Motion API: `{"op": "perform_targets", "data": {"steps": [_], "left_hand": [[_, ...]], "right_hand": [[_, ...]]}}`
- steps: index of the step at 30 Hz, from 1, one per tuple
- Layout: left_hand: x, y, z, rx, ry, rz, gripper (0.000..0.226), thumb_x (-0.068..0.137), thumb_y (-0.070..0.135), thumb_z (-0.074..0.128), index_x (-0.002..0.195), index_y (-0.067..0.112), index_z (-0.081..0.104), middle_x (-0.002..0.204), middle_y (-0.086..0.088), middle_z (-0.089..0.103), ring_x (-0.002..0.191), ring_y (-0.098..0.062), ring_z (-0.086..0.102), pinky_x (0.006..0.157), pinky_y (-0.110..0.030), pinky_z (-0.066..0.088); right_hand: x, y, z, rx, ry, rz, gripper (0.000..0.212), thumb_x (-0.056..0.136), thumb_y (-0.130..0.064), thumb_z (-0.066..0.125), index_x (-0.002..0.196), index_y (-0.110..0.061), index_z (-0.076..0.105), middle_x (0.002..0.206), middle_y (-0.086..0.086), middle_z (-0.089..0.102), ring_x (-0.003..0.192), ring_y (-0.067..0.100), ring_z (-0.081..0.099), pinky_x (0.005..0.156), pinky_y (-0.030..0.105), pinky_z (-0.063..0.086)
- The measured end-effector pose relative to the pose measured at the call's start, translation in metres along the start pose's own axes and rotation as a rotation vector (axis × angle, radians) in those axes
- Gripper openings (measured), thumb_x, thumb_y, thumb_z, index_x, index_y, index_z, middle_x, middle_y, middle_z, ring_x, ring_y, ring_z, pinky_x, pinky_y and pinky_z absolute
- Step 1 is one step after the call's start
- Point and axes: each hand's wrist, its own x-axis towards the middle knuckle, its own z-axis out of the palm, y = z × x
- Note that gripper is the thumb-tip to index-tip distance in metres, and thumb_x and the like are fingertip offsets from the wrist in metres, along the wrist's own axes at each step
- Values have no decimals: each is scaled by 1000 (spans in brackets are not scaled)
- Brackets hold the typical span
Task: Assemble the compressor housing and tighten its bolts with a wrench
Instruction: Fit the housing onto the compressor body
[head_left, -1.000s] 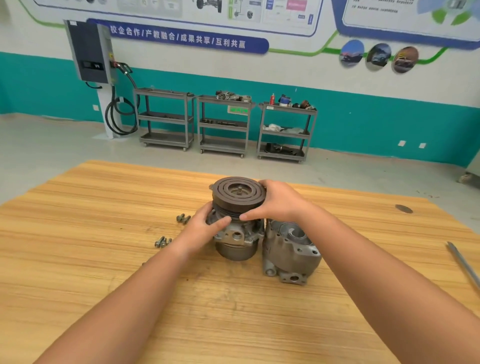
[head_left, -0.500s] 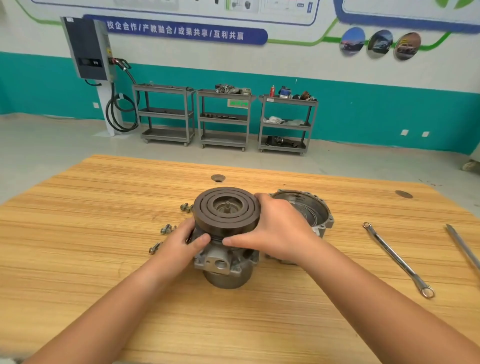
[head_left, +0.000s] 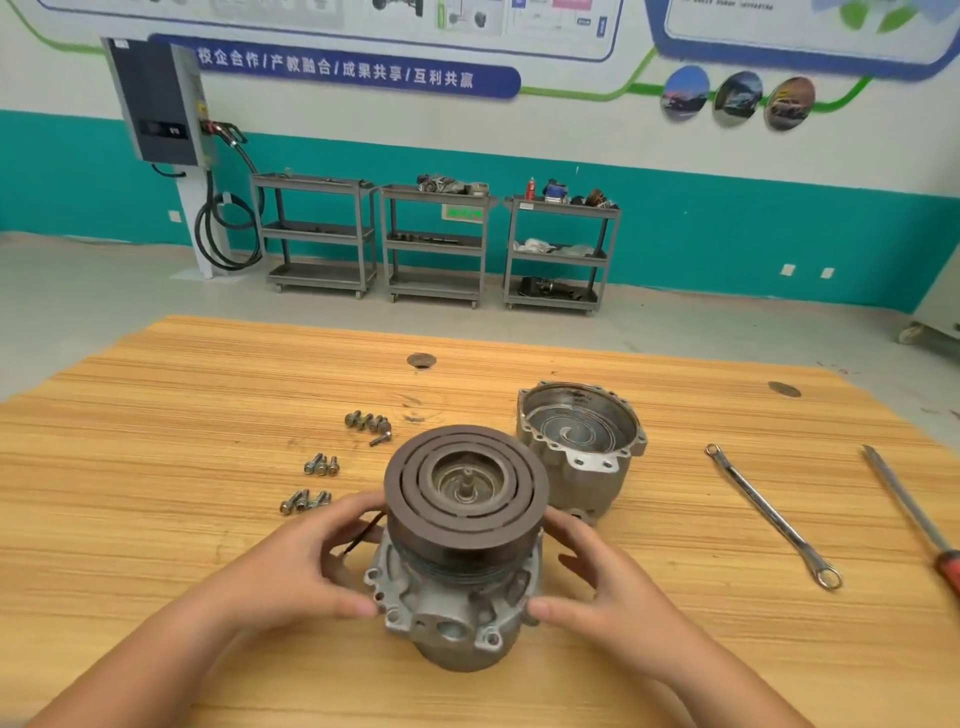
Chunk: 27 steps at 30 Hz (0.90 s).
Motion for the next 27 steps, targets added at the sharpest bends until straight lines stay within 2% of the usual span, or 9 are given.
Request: {"op": "perform_targets", "data": {"steps": [3, 6, 8, 11, 15, 19, 22, 24, 27], "left_hand": [[-1, 3, 1, 28, -9, 45, 89, 52, 52, 89, 128, 59, 43, 132, 31, 48, 119, 1, 52, 69, -31, 59], [-6, 9, 5, 39, 73, 85, 84, 49, 55, 88, 121, 63, 45, 127, 33, 50, 110, 2, 58, 61, -34, 59], [-11, 12, 8, 37, 131, 88, 81, 48, 58, 87, 120, 57, 51, 124, 33, 51, 105, 1, 60, 58, -32, 58], [-17, 16, 10, 65, 181, 79, 82, 47, 59, 86, 120, 35, 57, 123, 33, 49, 107, -1, 59, 54, -25, 55], [-19, 24, 7, 196, 160, 17, 79, 51, 58, 81, 120, 37, 50, 128, 26, 45, 103, 3, 59, 68, -9, 46], [-17, 31, 0, 313, 98, -27, 79, 50, 65, 78, 120, 47, 44, 125, 30, 44, 99, 6, 60, 77, -11, 44], [-12, 30, -1, 286, 62, -24, 83, 48, 69, 77, 120, 47, 41, 125, 31, 45, 111, 11, 49, 74, -14, 48], [-9, 26, 1, 206, 35, -34, 89, 45, 74, 77, 121, 44, 41, 123, 34, 48, 118, 10, 45, 83, -20, 49], [-8, 18, 5, 117, 14, -33, 99, 43, 76, 78, 127, 42, 38, 124, 34, 50, 121, 5, 47, 92, -25, 47]], "right_hand": [[2, 12, -1, 60, -61, 15, 92, 48, -75, 73, 127, -50, 33, 138, -28, 38, 130, -10, 33, 108, 20, 32], [3, 21, 4, 7, -116, -24, 100, 54, -66, 78, 134, -56, 19, 145, -29, 27, 134, -11, 24, 111, 23, 29], [5, 24, 7, -5, -100, -44, 101, 57, -64, 79, 134, -60, 12, 146, -33, 23, 134, -12, 22, 111, 24, 30], [9, 24, 8, 17, -81, -73, 103, 60, -58, 80, 140, -52, 16, 147, -29, 27, 135, -6, 26, 110, 31, 33], [12, 28, 5, 46, -99, -106, 106, 60, -52, 84, 142, -46, 18, 148, -24, 29, 137, 1, 27, 112, 37, 31], [13, 29, 6, 83, -115, -124, 103, 59, -51, 84, 138, -53, 19, 145, -31, 29, 136, -2, 28, 108, 21, 31], [12, 28, 8, 132, -130, -115, 104, 59, -48, 84, 140, -43, 19, 143, -32, 32, 135, -3, 29, 101, 12, 33], [11, 25, 8, 144, -134, -112, 105, 58, -49, 85, 140, -40, 19, 143, -31, 33, 135, -3, 29, 103, 14, 34], [9, 21, 6, 139, -135, -104, 108, 57, -52, 84, 142, -38, 19, 147, -23, 32, 137, -1, 28, 111, 30, 33]]}}
